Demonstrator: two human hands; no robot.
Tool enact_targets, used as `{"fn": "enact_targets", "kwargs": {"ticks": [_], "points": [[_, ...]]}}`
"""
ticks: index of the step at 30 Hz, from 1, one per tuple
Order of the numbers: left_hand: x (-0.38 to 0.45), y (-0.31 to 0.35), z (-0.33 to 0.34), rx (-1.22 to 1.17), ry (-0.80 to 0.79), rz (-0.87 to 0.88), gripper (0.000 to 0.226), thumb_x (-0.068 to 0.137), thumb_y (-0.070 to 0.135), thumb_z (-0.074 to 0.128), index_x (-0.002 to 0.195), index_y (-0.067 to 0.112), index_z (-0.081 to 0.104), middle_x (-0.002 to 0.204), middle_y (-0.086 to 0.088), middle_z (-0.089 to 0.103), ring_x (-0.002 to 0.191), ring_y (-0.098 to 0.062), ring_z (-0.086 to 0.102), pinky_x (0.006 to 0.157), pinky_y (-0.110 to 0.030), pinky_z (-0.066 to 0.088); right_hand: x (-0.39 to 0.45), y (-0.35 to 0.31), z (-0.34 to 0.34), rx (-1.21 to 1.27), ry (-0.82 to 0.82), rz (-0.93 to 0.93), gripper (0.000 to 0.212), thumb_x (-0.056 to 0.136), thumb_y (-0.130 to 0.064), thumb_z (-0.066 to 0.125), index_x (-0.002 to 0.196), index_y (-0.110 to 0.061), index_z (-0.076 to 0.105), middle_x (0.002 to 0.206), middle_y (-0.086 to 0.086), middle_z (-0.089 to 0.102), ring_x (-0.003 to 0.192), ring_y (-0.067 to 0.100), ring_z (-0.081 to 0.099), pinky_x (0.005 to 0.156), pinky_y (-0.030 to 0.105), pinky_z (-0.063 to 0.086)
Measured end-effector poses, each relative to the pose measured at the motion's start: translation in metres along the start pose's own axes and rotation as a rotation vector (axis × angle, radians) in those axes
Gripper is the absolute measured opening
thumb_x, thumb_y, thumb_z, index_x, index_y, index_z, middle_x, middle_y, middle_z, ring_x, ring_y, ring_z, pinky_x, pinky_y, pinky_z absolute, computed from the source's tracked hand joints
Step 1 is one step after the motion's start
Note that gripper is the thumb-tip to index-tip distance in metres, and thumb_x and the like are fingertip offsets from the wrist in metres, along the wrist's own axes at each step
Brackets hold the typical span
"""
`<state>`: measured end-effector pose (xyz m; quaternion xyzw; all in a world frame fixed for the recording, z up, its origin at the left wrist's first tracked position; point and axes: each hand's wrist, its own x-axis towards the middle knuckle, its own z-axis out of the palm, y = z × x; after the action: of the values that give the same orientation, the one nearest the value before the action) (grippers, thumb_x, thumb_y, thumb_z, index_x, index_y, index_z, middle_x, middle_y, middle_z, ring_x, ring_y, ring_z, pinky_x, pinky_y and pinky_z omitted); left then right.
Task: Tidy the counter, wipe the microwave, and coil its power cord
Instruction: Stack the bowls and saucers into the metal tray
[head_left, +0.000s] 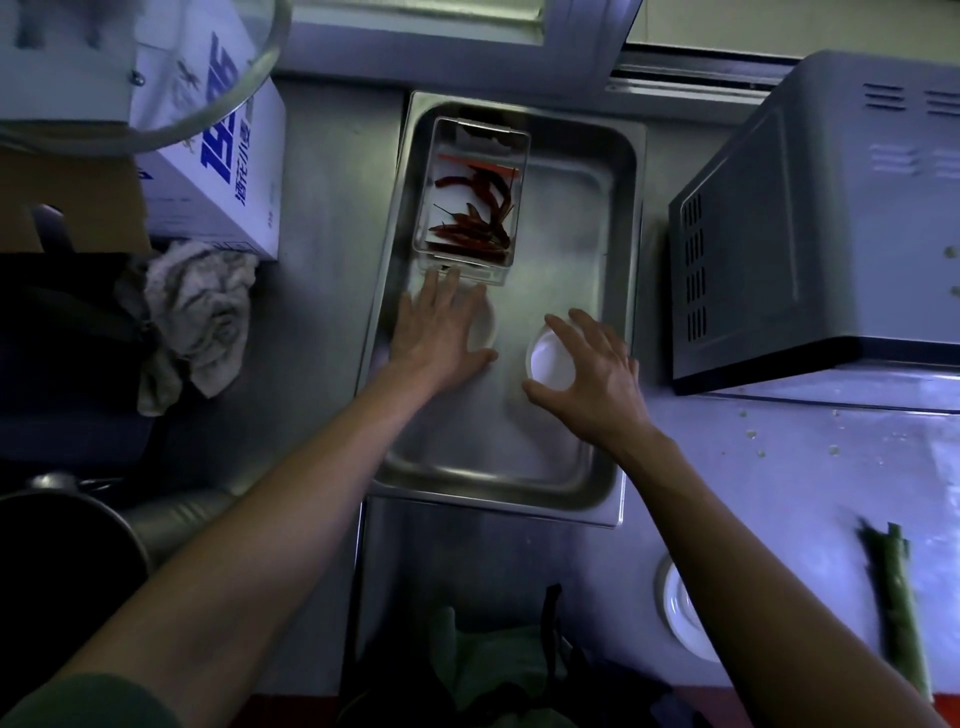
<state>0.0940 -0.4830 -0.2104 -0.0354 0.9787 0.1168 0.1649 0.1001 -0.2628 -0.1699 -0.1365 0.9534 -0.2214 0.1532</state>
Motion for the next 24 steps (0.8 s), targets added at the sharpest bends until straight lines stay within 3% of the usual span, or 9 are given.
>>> {"fn": "enact_targets", "kwargs": {"ticks": [3,9,14,19,24], "points": [[-0.011,-0.007,-0.001,-0.034,0.05,0.015,0.081,0.088,0.059,0.057,0.154,0.026,0.023,0.166,-0.008,0.007,0.153,-0.031,-0.002,0.121,-0.057,0.011,0.01,-0.007,-0.003,-0.002,0.009,-0.015,0.085,0.075,-0.057,0.071,0.149,-0.037,0.034,0.159,-0.003,0.028,0.146,0.024,0.023,0.113,0.055,0.029],[-0.041,-0.036,-0.017,-0.035,0.205,0.026,0.058,0.095,0.041,0.055,0.147,0.018,0.041,0.156,-0.008,0.036,0.148,-0.031,0.024,0.118,-0.051,0.025,0.04,-0.045,-0.002,-0.014,0.037,-0.123,0.086,0.078,-0.056,0.071,0.15,-0.031,0.032,0.16,0.002,0.026,0.146,0.027,0.021,0.112,0.054,0.031],[-0.063,-0.06,-0.028,-0.132,0.326,-0.048,0.042,0.092,0.026,0.059,0.13,0.009,0.056,0.133,-0.012,0.056,0.127,-0.033,0.046,0.097,-0.053,0.046,0.062,-0.088,0.017,-0.041,0.043,-0.221,0.086,0.078,-0.056,0.07,0.15,-0.03,0.033,0.16,0.003,0.026,0.146,0.029,0.021,0.11,0.055,0.03],[-0.072,-0.078,-0.025,-0.207,0.278,-0.128,0.042,0.09,0.022,0.058,0.131,0.012,0.056,0.137,-0.01,0.054,0.131,-0.031,0.044,0.099,-0.051,0.046,0.075,-0.109,0.047,-0.102,-0.047,-0.246,0.091,0.076,-0.068,0.064,0.152,-0.034,0.027,0.162,0.004,0.021,0.147,0.032,0.018,0.111,0.06,0.029],[-0.074,-0.076,-0.02,-0.245,0.269,-0.154,0.042,0.09,0.017,0.057,0.131,0.012,0.056,0.14,-0.009,0.052,0.13,-0.031,0.044,0.097,-0.051,0.047,0.081,-0.104,0.073,-0.172,-0.063,-0.233,0.089,0.077,-0.067,0.065,0.151,-0.034,0.029,0.162,0.005,0.021,0.148,0.033,0.016,0.11,0.058,0.027]]}}
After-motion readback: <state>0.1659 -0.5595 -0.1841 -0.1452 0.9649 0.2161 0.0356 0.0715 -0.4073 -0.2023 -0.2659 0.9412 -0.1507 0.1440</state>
